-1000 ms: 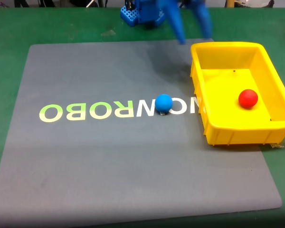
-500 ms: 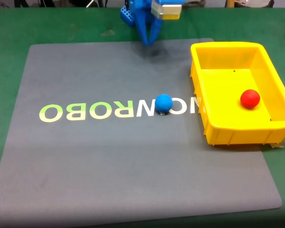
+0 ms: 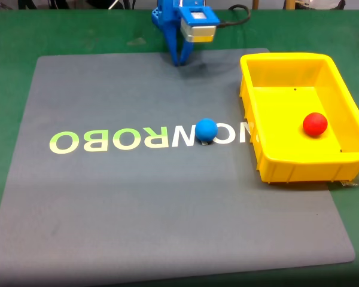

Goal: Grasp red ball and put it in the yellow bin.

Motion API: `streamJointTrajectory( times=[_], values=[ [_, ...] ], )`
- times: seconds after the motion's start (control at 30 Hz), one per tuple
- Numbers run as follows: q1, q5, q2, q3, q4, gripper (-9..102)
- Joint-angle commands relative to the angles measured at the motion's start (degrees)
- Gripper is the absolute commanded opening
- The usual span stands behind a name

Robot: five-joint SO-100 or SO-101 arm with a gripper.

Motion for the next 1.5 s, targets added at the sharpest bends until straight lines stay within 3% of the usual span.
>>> streamJointTrajectory(
  times=[0.0, 0.13, 1.47],
  values=[
    [1.2, 2.5, 0.8, 1.8, 2.6, 0],
    [-0.3, 6.7, 0.9, 1.8, 3.5, 0],
    [-0.4, 6.0, 0.7, 1.8, 3.3, 0]
  ],
)
